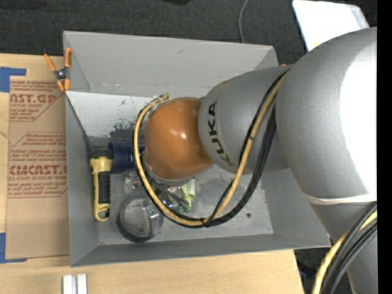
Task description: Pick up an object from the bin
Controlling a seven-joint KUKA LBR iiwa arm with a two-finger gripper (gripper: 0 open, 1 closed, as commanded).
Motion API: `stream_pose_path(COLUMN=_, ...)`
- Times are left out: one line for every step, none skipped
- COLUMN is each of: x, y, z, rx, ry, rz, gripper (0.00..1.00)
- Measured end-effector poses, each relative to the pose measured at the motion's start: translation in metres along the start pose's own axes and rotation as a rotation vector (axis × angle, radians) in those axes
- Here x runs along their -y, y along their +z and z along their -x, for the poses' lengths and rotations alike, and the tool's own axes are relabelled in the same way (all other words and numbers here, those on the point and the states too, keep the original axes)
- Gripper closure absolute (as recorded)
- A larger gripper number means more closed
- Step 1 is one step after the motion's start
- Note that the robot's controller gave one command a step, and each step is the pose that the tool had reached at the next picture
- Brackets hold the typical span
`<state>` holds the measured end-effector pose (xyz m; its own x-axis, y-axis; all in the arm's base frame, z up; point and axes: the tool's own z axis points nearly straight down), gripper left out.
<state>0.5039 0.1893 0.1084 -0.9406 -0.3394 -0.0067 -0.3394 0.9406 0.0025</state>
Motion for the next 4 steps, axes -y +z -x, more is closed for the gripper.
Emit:
stream_pose_path(x=-0.008, y=0.000, z=-0.013, rx=0.002, ry=-0.356, rz=0.002, gripper=0.00)
stream_pose_path(x=0.000, y=0.028, z=-0.003, rx=-0.003, ry=-0.342, rz=0.002, gripper=0.00)
stream_pose_path(x=0.006, y=0.030, z=0.025, rx=0.005, ry=-0.933, rz=-0.007, gripper=1.00)
stream_pose_path(x=0.006, y=0.029, z=0.025, rx=0.005, ry=-0.932, rz=-0.006, gripper=1.00)
